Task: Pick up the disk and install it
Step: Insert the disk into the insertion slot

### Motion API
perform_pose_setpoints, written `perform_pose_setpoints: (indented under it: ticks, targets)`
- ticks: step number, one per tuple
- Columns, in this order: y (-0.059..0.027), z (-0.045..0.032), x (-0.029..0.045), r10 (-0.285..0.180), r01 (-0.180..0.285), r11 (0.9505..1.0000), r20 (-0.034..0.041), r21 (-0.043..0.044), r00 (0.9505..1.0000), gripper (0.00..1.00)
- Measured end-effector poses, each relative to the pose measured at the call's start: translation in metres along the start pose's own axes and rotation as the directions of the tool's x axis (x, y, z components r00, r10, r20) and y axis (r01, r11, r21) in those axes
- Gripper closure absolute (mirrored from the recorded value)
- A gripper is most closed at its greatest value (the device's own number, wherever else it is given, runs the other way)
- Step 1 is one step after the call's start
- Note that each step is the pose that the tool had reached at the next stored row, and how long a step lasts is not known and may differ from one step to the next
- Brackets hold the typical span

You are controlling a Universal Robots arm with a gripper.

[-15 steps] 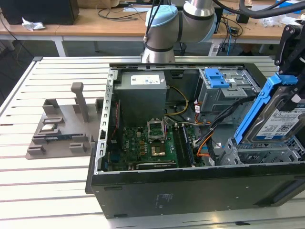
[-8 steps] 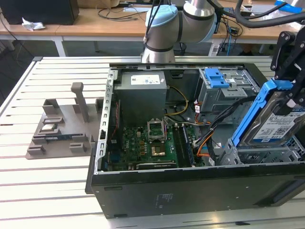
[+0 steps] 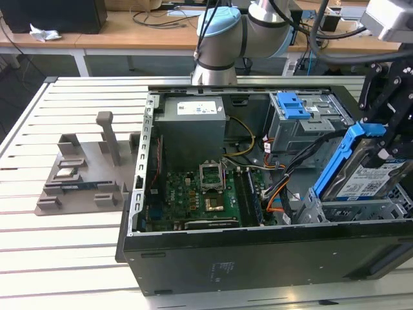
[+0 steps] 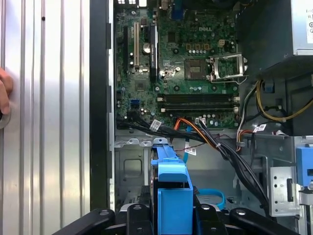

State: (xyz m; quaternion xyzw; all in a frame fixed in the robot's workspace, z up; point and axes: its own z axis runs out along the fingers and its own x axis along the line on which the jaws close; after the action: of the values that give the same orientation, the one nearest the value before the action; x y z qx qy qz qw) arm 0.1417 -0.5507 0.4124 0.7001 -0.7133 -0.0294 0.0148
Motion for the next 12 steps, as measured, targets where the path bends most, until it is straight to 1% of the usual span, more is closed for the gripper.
perform_pose_setpoints:
  ticks: [1,3,7,8,11,12]
  targets:
    - [-0.0001,0.002,0.0,0.0,0.0,1.0,0.0,0.0,1.0,0.64]
    - [-0.0006,0.0093,0.0002,0.0,0.0,1.0,0.0,-0.0001,1.0,0.64]
    - [-0.0011,0.0172,0.0003,0.0,0.0,1.0,-0.0001,-0.0001,1.0,0.64]
    - [-0.0013,0.0206,0.0004,0.0,0.0,1.0,0.0,-0.0001,1.0,0.64]
    - [-0.0016,0.0258,0.0005,0.0,0.0,1.0,-0.0003,-0.0001,1.0,0.64]
    - [-0.0016,0.0261,0.0005,0.0,0.0,1.0,-0.0002,0.0,1.0,0.64]
